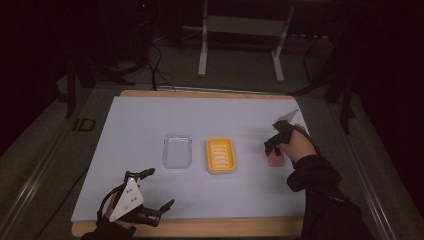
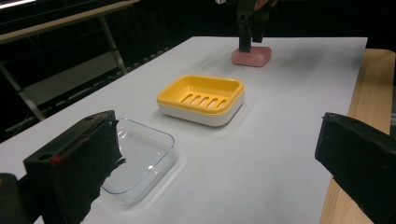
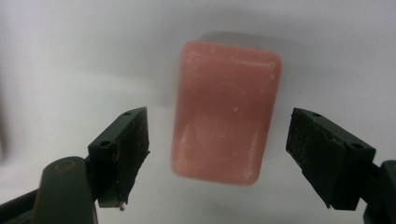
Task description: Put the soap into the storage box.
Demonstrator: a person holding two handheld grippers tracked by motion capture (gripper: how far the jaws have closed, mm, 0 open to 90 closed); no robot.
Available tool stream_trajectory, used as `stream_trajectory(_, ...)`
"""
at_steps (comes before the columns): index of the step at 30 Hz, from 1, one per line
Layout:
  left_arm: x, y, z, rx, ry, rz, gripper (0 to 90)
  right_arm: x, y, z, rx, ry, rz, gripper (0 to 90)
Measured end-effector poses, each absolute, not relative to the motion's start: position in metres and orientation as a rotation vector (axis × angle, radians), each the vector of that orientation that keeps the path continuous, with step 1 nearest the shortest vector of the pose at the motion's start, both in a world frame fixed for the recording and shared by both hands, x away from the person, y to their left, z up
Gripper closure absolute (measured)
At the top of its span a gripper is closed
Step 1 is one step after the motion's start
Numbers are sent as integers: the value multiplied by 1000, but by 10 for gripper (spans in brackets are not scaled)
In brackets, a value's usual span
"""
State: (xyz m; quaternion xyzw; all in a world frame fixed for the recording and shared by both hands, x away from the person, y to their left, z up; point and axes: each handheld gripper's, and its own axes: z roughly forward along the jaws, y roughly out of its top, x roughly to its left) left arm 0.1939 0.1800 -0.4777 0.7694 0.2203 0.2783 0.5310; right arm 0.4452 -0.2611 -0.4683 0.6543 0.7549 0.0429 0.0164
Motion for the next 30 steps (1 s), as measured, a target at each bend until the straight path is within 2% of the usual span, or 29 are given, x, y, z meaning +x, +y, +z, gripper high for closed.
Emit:
stream_trajectory(8,194,180,-478,1839,521,662,7,448,-260,-483,2037,2341,128,237)
stream_trajectory(18,194,180,-478,1840,518,663,7,449,-262,-495,2023,2331,106,310)
stream_trajectory(20,194,179,-478,1841,518,663,7,449,-262,-497,2040,2333,111,351)
stream_trajectory(30,194,178,-478,1850,513,666,7,449,-255,-498,2032,2309,41,363)
